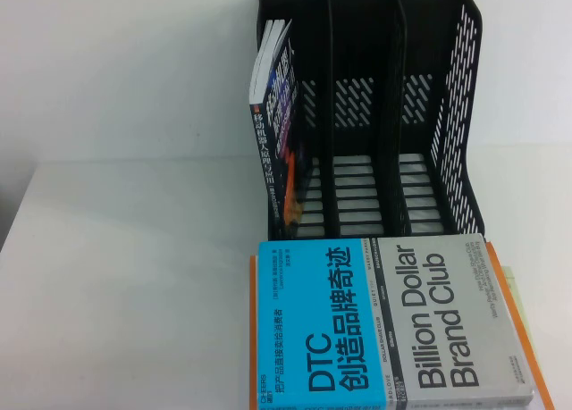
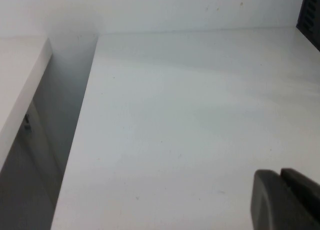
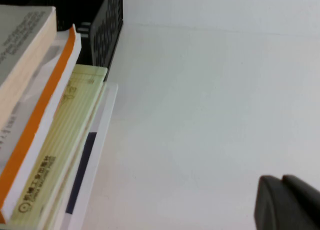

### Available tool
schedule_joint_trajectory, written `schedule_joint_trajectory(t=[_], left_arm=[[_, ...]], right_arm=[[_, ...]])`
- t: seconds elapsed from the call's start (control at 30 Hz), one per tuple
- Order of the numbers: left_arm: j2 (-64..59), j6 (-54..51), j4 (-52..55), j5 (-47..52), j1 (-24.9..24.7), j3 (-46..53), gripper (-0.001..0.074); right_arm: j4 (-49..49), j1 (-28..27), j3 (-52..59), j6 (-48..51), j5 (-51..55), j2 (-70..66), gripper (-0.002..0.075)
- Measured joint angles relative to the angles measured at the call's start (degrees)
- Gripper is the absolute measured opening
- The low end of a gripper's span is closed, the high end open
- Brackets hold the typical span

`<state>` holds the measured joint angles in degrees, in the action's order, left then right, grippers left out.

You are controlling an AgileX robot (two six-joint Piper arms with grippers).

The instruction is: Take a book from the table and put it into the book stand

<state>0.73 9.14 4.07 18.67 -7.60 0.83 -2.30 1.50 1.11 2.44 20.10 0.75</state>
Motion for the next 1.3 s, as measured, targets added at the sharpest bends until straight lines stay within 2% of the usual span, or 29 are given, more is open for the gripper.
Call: schedule_joint_trajectory(t=[0.27,0.47,0.57,1.0,1.3], left_arm=[[0.0,0.0,1.7,-4.0,0.0,0.4,-0.0003],[0.0,0.0,4.1,-11.4,0.0,0.4,-0.0003],[0.0,0.0,4.5,-16.2,0.0,0.4,-0.0003],[0.0,-0.1,4.9,-43.1,0.0,0.4,-0.0003],[0.0,-0.1,5.0,-49.0,0.0,0.4,-0.0003]], right_arm=[[0.0,0.0,0.0,0.0,0.0,0.0,-0.0003],[0.0,0.0,0.4,-0.6,-2.6,0.0,-0.0003],[0.1,0.0,0.5,-0.6,-7.2,0.0,-0.0003],[0.4,0.0,0.5,-0.6,-39.5,0.0,-0.0004],[0.5,0.0,0.5,-1.1,-43.4,0.0,-0.0003]])
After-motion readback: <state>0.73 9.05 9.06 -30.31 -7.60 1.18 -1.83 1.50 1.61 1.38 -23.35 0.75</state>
